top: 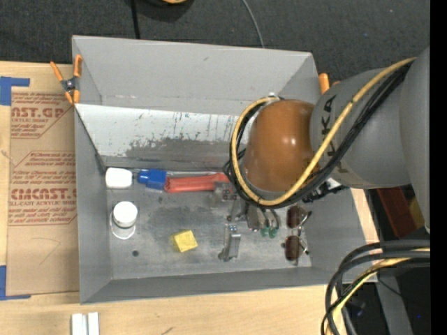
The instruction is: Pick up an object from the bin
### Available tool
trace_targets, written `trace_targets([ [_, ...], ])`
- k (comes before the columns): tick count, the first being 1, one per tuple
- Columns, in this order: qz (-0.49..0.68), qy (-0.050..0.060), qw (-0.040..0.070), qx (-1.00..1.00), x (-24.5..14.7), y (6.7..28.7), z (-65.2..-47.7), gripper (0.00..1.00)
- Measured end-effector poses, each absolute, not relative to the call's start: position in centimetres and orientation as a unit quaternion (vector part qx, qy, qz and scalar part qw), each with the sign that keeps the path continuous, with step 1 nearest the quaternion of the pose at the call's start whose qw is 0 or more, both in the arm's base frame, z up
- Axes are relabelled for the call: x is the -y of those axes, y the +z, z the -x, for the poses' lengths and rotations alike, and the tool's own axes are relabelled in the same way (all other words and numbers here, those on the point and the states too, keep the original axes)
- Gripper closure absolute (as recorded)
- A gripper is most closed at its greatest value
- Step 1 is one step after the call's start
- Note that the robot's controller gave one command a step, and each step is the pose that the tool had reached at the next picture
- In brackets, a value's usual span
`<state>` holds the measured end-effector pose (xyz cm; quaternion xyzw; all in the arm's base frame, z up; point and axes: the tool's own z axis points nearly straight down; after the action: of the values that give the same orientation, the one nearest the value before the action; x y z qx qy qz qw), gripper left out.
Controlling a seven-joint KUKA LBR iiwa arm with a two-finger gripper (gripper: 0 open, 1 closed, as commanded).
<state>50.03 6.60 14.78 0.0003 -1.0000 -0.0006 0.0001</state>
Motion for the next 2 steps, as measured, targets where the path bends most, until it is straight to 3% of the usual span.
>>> trace_targets([
  [1,-0.028,0.0,-0.001,1.0,-8.0,11.0,-49.7,0.0],
  [2,0.003,-0.001,0.002,1.0,-10.2,8.0,-50.5,0.0],
])
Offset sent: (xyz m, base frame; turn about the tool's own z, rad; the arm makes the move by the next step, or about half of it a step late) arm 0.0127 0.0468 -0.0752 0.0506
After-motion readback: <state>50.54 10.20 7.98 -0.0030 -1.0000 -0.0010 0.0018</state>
